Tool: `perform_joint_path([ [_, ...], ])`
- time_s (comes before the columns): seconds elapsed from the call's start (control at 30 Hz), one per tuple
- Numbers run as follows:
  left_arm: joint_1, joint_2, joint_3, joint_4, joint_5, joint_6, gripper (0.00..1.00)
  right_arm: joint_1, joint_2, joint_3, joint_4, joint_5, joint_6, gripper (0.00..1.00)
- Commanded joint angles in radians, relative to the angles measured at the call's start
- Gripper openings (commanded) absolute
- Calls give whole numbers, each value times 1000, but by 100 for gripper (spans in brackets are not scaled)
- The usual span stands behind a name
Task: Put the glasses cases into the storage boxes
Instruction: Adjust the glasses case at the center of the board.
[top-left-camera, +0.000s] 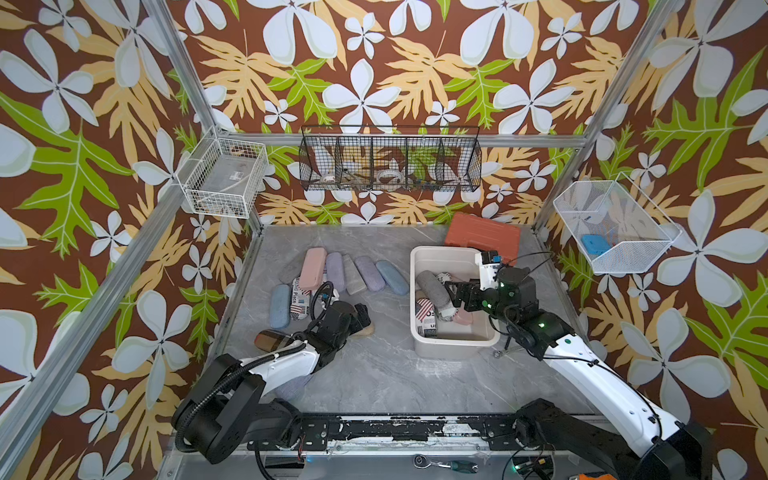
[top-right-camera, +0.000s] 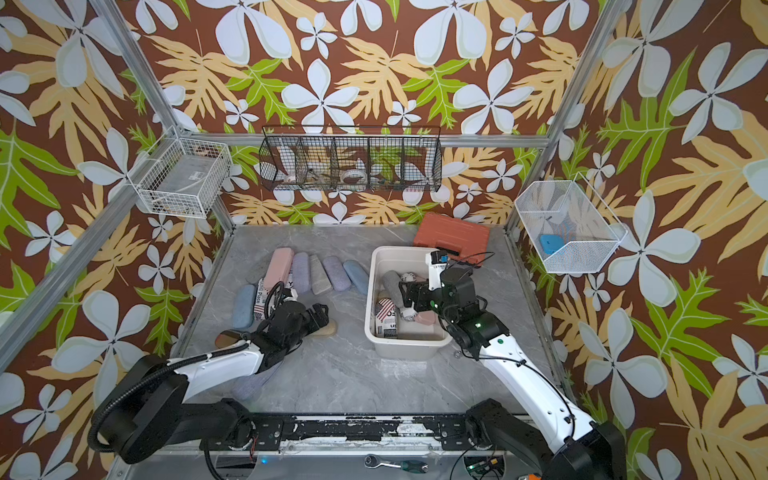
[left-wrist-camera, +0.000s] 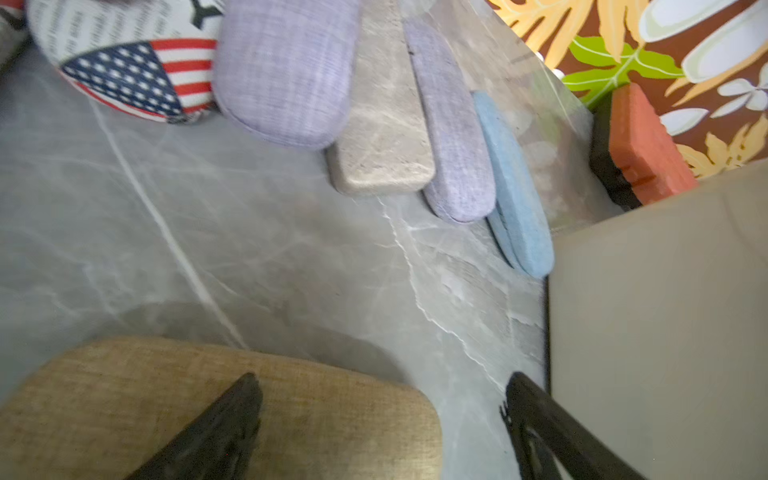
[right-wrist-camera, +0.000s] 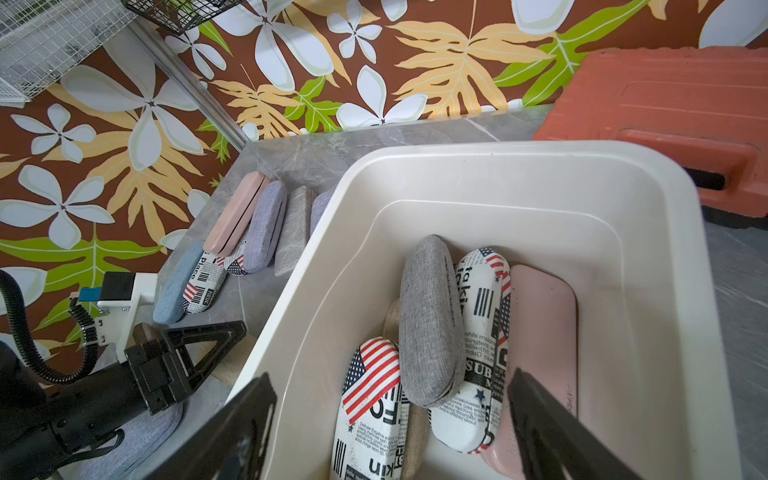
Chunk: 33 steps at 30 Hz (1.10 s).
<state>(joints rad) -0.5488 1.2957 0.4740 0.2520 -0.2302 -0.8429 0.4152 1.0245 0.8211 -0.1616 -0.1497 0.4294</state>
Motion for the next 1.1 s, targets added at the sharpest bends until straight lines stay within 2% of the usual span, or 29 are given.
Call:
perform_joint_path([
  [0.0, 0, -27, 47, -82, -4, 10, 94, 1, -8, -4, 5, 12, -10, 88],
  [0.1, 0, -58, 84, -190, -54, 32, 94, 2, -14, -6, 5, 15, -10, 88],
  [0.23, 1, -54, 136, -393, -196, 19, 99, 2, -6, 0, 4, 10, -11, 88],
  [0.37, 2, -46, 131, -468, -192, 22, 100, 2, 1, 4, 7, 2, -9, 88],
  [0.47, 28, -64, 99, -420, -148, 74, 100, 2, 8, 10, 5, -7, -9, 89],
  [0.6, 119, -83, 67, -256, -1, 230, 100, 2, 18, 13, 9, -16, -6, 89],
  [0.73, 148, -62, 110, -214, 21, 315, 100, 2, 23, 15, 5, -19, -6, 89],
  [0.83, 181, 7, 124, -167, 63, 308, 100, 1, 23, 13, 2, -16, -4, 89],
  [1.07, 184, 136, 139, -102, 91, 279, 99, 2, 10, 35, -9, -28, 0, 88],
])
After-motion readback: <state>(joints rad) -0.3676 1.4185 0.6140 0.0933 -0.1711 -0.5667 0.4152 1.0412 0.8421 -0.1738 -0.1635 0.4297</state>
